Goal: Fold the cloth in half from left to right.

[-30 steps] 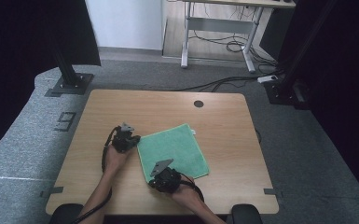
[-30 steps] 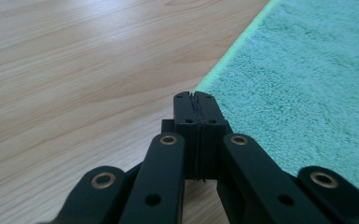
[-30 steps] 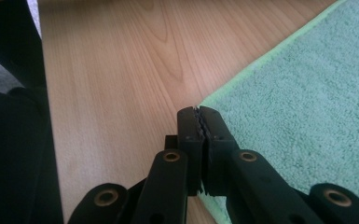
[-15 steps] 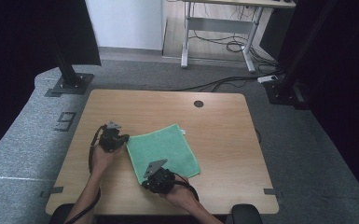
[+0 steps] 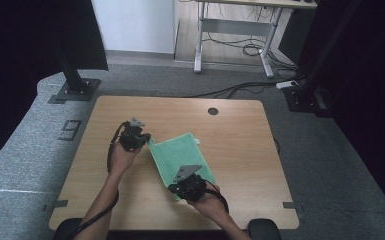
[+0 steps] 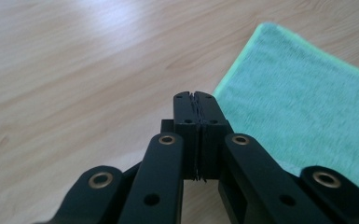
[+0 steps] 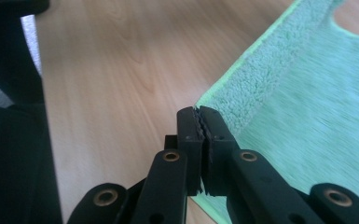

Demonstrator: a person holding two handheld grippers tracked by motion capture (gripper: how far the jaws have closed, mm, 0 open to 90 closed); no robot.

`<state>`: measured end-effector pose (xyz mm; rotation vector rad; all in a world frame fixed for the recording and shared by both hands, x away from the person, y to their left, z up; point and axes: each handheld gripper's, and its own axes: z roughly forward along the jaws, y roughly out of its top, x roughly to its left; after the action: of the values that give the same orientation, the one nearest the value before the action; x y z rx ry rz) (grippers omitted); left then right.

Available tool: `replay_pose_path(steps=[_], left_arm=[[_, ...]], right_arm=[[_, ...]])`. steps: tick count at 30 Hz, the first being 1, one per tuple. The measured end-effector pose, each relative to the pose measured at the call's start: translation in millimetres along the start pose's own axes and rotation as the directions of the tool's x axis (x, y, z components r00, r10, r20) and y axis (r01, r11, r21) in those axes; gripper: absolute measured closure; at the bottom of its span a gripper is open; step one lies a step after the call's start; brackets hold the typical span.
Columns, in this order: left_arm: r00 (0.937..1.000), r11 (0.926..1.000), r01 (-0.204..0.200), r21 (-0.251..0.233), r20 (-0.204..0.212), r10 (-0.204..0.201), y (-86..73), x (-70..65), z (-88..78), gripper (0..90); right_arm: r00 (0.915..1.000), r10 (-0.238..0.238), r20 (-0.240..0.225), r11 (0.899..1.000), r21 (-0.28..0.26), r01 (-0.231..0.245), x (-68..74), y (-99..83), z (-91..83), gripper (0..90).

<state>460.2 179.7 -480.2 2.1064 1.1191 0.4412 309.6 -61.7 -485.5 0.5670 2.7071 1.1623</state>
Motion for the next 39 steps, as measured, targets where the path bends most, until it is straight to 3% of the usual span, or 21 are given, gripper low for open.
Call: replay_pose_path(steps=[6,23,31,39], left_arm=[[0.9997,0.9999,-0.012,-0.009,0.020,0.012,16.7,-12.3,16.5,88.4],[0.9954,0.9969,-0.077,-0.014,0.055,0.078,47.4,-45.4,59.9,88.4],[0.9926,0.9945,-0.105,-0.001,0.062,0.105,53.7,-53.2,75.6,88.4],[0.9918,0.9945,-0.104,-0.002,0.073,0.104,55.2,-59.7,91.0,88.3]], right_arm=[[0.9982,0.035,0.048,0.999,-0.004,-0.035,-14.6,-14.2,-14.2,86.9],[0.9839,0.129,0.124,0.992,-0.023,-0.127,-46.5,-50.0,-42.1,87.0],[0.9776,0.155,0.142,0.988,-0.021,-0.154,-55.2,-60.5,-44.4,87.0],[0.9733,0.172,0.152,0.985,-0.005,-0.173,-58.9,-68.7,-41.3,87.0]])
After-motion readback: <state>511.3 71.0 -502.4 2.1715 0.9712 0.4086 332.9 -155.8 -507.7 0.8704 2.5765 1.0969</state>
